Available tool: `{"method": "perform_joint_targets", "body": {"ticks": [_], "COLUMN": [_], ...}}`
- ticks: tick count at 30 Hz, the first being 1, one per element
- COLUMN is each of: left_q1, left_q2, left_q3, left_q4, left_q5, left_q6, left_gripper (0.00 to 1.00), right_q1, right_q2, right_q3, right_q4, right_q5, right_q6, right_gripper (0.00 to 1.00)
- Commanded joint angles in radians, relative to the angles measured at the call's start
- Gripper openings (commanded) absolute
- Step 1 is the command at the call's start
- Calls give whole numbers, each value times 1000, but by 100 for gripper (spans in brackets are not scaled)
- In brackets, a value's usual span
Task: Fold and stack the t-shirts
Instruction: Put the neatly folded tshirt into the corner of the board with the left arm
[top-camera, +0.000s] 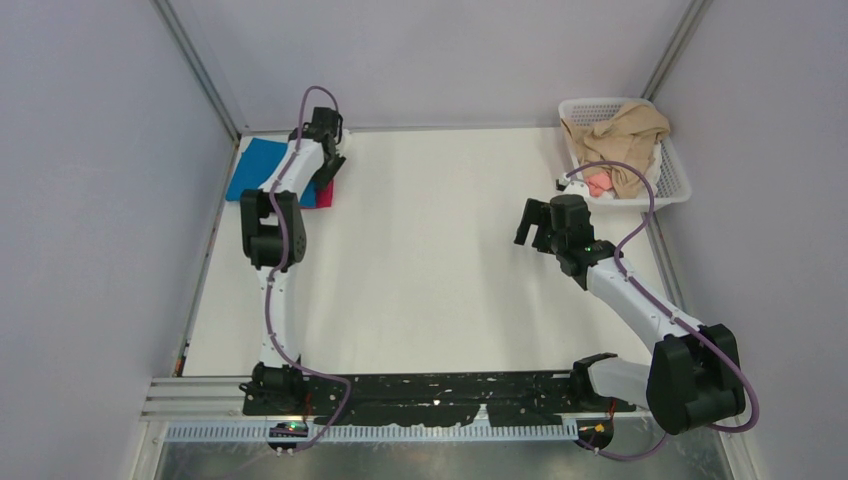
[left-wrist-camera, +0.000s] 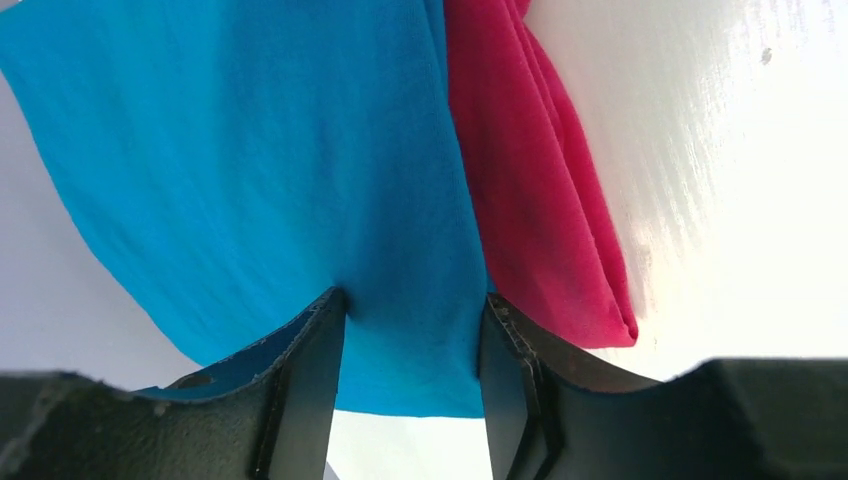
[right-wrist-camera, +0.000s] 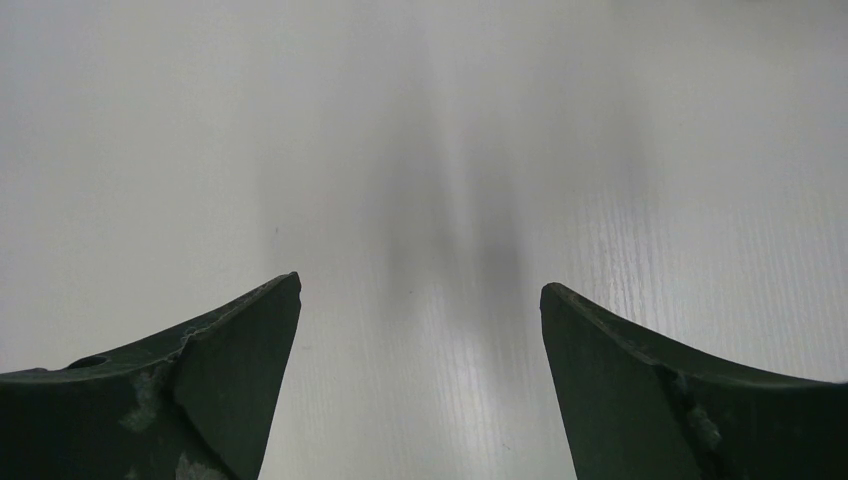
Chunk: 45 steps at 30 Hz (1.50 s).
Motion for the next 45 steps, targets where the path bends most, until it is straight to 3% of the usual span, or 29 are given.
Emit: {"method": "perform_joint_targets", "body": {"ticks": [1, 5, 6, 8, 10, 25, 31, 39, 45], "left_q1": [4, 5, 5, 4, 3, 8, 18, 23, 16], "left_q2": [22, 26, 26, 27, 29, -70, -74, -125, -102], "left_q3": [20, 31, 33, 36, 51, 128, 176, 188, 179], "left_q4": [1, -17, -18, -22, -26, -5, 0, 20, -39], "left_q5": [-49, -37, -26, -11, -18, 21, -25, -23, 86], "left_q6": [15, 14, 12, 10, 1, -116, -174, -169, -166], "left_gripper": [53, 61, 57, 38, 0, 0, 0, 0, 0], "right_q1": [-1, -1, -1, -1, -1, -2, -2, -2, -1], "right_q2": [-1, -4, -4, -7, -7, -15, -23, -17, -7], "right_q3": [16, 18, 18, 16, 16, 11, 10, 11, 13], "right_q4": [31, 30, 30, 29, 31, 29, 29, 28, 27], "right_q5": [27, 28, 29, 30, 31, 35, 40, 41, 40], "right_q6": [-14, -15, -15, -14, -16, -16, -15, -15, -12], "right_gripper": [95, 95, 95, 95, 95, 95, 95, 95, 95]}}
